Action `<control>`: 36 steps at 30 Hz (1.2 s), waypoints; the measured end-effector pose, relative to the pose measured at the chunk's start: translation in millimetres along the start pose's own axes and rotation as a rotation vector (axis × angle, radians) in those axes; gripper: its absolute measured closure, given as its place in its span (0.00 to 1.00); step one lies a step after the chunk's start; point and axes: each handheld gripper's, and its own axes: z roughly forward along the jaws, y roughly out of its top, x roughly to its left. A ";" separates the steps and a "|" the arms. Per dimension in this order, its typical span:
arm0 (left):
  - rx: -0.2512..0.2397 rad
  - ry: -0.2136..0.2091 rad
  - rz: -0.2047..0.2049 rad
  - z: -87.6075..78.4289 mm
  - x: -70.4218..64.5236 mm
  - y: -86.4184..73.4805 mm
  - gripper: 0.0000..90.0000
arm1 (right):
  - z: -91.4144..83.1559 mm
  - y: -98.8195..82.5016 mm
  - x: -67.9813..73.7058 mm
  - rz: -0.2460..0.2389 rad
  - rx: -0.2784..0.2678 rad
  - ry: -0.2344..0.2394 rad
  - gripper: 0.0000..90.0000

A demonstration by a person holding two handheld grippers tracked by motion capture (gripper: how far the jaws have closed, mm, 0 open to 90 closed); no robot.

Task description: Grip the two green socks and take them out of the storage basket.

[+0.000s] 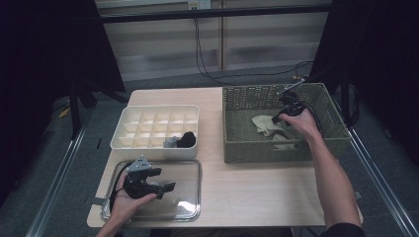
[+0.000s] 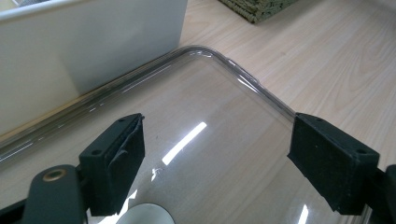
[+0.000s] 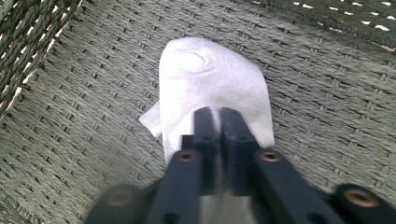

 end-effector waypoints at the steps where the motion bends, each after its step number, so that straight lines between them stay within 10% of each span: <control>1: 0.003 -0.001 0.000 0.1 -0.1 -0.2 0.20 | 0.0 0.0 0.0 0.000 0.000 0.000 0.82; 4: 0.004 -0.003 0.001 0.2 -0.4 -0.5 0.20 | 2.5 -0.4 0.4 -0.005 0.007 -0.015 0.57; 10: 0.007 -0.006 0.005 0.4 -0.3 -0.5 0.20 | 5.5 -0.7 1.0 0.004 0.038 -0.007 0.48; 18: 0.012 -0.010 0.005 1.8 -0.7 0.0 0.19 | 10.4 0.7 0.7 -0.004 0.097 0.017 0.94; 36: -0.004 -0.013 -0.010 -0.6 0.4 0.6 0.19 | -22.5 6.0 11.5 0.007 -0.121 0.123 0.96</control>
